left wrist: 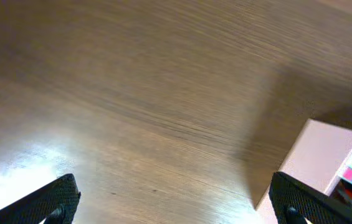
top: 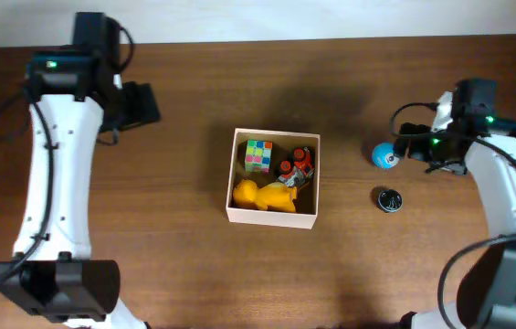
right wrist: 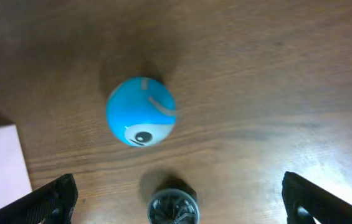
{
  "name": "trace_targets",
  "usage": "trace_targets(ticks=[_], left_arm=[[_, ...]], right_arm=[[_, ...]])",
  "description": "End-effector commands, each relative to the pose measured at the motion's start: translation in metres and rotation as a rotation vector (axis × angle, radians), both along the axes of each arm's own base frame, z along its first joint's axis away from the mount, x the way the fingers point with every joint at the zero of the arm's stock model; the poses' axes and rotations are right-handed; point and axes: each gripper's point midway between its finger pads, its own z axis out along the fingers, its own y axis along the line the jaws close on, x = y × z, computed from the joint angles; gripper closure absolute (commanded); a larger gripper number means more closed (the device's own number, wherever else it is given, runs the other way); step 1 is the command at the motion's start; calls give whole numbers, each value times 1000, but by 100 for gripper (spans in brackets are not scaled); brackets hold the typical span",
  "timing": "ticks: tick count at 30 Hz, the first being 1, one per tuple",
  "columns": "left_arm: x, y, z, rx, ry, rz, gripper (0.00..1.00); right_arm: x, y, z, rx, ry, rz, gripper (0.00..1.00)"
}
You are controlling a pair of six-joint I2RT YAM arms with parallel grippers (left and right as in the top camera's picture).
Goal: Pack container
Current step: 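Raise the left arm away from the box, then grasp the blue ball with the right gripper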
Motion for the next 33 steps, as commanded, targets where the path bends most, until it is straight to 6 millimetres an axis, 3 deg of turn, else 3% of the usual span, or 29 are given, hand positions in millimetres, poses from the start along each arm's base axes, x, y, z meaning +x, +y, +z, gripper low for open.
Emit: trace_targets(ticks=[1, 8, 24, 27, 28, 29, 31, 33], left_arm=[[-6, 28, 18, 12, -44, 59, 1], [-8, 41, 18, 13, -44, 94, 1], [-8, 41, 18, 13, -44, 94, 1], [-8, 41, 18, 13, -44, 94, 1], [-8, 41, 18, 13, -44, 94, 1], [-8, 41, 18, 13, -44, 94, 1], [-8, 41, 18, 13, -44, 94, 1], [-8, 41, 18, 13, -44, 94, 1]], right_arm=[[9, 18, -24, -32, 47, 107, 1], [18, 15, -53, -61, 88, 86, 1], [43, 35, -84, -11, 53, 113, 7], [49, 38, -85, -12, 34, 118, 21], [50, 39, -85, -15, 31, 120, 30], [50, 39, -85, -16, 30, 120, 45], [49, 39, -84, -10, 33, 104, 52], [47, 39, -81, 2, 40, 71, 53]])
